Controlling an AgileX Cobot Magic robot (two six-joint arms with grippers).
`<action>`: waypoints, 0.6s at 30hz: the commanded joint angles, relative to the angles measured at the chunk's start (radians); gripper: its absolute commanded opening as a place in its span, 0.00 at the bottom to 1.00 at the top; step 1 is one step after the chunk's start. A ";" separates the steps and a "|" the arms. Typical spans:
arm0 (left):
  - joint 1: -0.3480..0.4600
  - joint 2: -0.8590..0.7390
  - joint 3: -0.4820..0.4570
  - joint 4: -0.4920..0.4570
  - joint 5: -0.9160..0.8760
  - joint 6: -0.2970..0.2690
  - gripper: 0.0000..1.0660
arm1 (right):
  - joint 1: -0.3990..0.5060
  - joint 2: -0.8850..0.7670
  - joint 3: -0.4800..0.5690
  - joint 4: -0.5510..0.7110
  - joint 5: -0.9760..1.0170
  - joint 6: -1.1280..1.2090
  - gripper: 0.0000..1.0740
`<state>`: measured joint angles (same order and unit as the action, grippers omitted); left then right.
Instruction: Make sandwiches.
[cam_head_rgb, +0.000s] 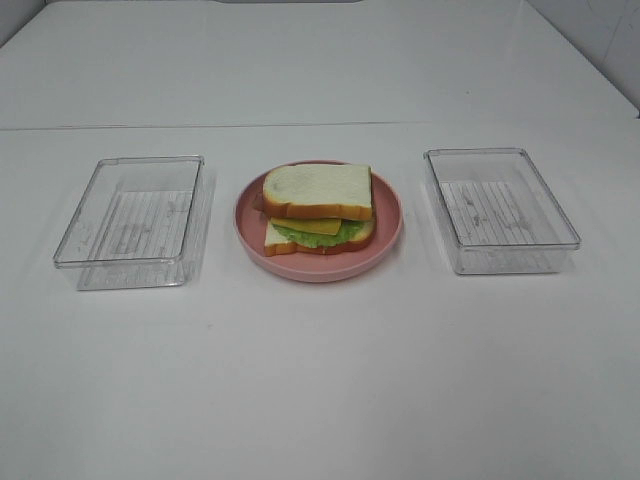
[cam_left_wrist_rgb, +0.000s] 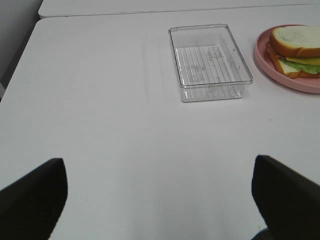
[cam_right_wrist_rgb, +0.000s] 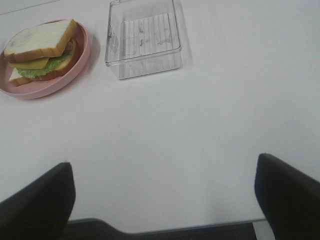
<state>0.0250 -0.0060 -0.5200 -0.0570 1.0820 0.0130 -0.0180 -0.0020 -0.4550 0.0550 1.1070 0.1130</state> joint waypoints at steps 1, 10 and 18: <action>0.015 -0.016 0.003 -0.009 -0.005 0.000 0.86 | -0.006 -0.031 0.003 -0.003 -0.011 -0.008 0.86; 0.056 -0.017 0.003 -0.009 -0.006 0.002 0.86 | -0.006 -0.031 0.003 0.003 -0.011 -0.008 0.86; 0.056 -0.017 0.003 -0.009 -0.006 0.002 0.86 | -0.006 -0.031 0.003 0.003 -0.011 -0.008 0.86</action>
<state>0.0800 -0.0060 -0.5200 -0.0580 1.0820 0.0150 -0.0180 -0.0020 -0.4550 0.0560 1.1070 0.1130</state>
